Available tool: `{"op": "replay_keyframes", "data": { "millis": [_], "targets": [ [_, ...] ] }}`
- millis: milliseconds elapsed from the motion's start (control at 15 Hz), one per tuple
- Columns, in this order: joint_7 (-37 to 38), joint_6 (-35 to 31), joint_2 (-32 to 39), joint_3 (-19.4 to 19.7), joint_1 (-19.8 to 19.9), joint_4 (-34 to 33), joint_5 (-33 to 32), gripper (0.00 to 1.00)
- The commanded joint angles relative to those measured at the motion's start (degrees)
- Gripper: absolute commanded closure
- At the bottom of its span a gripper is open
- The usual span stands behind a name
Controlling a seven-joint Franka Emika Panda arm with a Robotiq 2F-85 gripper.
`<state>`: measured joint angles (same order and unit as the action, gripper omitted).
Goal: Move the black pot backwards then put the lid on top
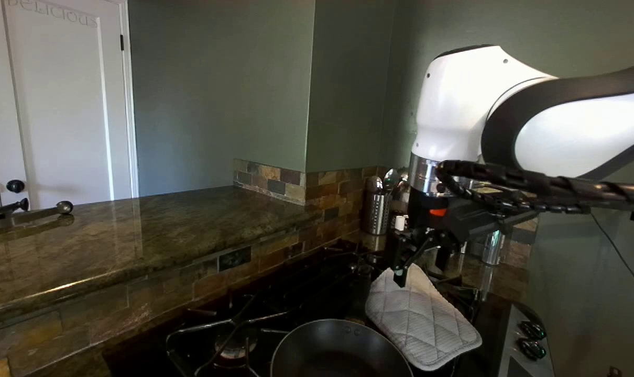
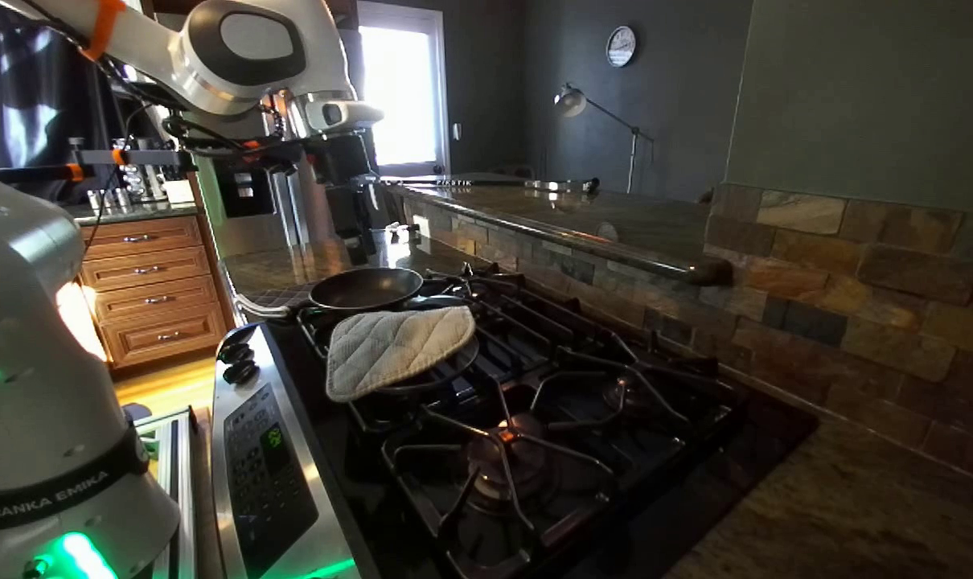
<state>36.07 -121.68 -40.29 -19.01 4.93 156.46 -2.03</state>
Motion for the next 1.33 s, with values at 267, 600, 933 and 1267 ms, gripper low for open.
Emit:
{"op": "replay_keyframes", "data": {
  "millis": [267,600,933,1267],
  "targets": [
    [17.84,-3.22,11.26,-2.12,1.97,-5.47,-3.37,0.0],
    [25.74,-7.22,16.96,-0.76,0.22,-7.14,-4.92,0.0],
    [24.27,-11.35,18.49,1.73,-1.89,-6.3,-4.85,0.0],
    [24.28,-11.95,19.82,2.17,-2.27,-6.51,-4.77,0.0]
  ]
}}
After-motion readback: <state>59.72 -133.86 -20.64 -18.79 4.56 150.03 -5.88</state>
